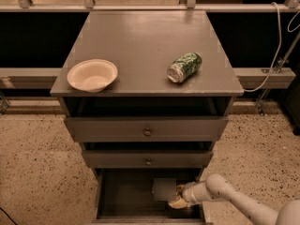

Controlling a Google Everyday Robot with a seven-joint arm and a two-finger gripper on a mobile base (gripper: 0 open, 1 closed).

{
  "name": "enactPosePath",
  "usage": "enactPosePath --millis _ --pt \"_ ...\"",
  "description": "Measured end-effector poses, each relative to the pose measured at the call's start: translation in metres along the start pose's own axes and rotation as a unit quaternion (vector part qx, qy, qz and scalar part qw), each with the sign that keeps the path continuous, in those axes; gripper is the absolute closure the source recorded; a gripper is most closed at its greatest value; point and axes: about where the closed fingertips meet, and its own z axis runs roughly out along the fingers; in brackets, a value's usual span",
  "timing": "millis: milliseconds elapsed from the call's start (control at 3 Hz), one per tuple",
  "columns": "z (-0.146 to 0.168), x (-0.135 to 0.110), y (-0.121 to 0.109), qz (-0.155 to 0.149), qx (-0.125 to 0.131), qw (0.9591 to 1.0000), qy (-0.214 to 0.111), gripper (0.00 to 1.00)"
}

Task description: Place blue plastic bottle into bottom drawer

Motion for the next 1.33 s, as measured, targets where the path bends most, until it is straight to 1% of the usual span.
enactPosePath --millis 333,667,1000,1333 --pt "0.0012 0.0063 -0.0066 0.007 0.04 0.9992 0.003 0.82" --pt "0.0037 0.0038 -0.015 0.006 0.059 0.9982 -0.001 0.61" --pt "0.0068 0.0032 -0.0123 0.006 0.056 0.9984 -0.001 0.3" --pt "0.0086 0.0029 -0.0111 0.006 0.054 0.9985 -0.002 0.06"
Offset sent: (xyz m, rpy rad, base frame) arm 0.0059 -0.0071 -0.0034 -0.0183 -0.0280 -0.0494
